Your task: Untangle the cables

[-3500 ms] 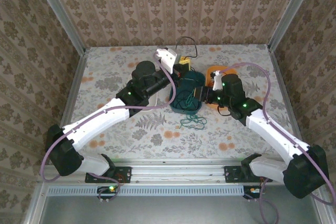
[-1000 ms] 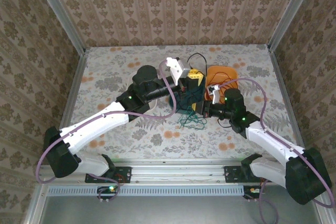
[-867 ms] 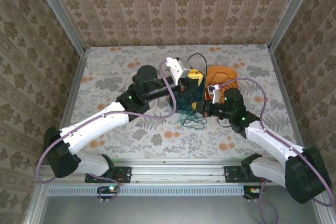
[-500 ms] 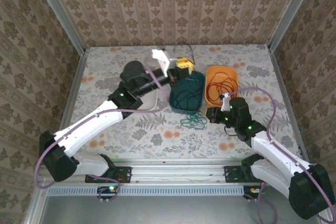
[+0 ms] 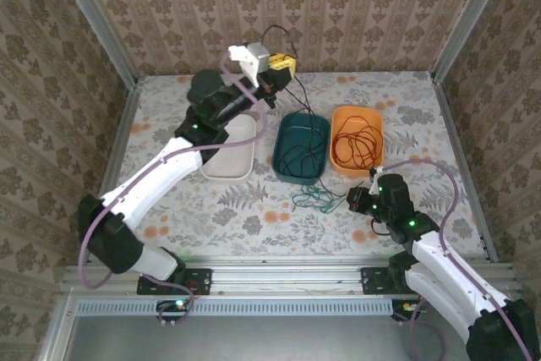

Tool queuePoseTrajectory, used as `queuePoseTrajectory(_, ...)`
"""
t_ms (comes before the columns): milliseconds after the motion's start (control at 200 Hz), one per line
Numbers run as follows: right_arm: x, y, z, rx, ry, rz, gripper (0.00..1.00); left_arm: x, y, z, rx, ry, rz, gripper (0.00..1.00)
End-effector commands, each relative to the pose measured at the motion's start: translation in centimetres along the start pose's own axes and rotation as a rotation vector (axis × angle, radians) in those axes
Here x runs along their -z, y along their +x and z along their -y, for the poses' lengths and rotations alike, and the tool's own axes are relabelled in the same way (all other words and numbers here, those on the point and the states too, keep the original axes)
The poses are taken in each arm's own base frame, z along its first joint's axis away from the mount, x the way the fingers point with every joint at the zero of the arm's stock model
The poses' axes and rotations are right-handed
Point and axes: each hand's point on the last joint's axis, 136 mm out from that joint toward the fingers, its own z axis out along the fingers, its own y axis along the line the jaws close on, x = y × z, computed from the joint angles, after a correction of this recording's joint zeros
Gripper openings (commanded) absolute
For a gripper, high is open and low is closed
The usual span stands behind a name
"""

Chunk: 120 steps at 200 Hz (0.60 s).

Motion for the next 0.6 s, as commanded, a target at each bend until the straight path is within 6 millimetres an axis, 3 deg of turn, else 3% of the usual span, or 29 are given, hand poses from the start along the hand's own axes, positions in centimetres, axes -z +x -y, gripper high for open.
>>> queuePoseTrajectory(0,1.2,0.5,2.5,0.004,0.145,-0.023,0.00,-0.9,-2.0,-2.6,-0.076,-0.112,0.043,0.00)
queuePoseTrajectory(130,2.1,0.6,4.1,-0.029,0.238,-0.002,0.00,-0.8,-4.9,-5.5,-0.069,-0.217,0.126,0.00)
queuePoseTrajectory(370,3.5,0.6,7.4,-0.129,0.416,0.048,0.00,1.5,-10.1,-5.7,-0.082,-0.257,0.276,0.00)
queuePoseTrajectory(480,3.7,0.5,7.6,-0.143,0.429,0.065,0.00,2.0,-10.6,-5.7,-0.058,-0.237,0.277,0.00)
queuePoseTrajectory(595,3.7,0.4,7.3,-0.137,0.411,0.066,0.00,1.3,-9.4,-5.5,-0.032,-0.200,0.237,0.00)
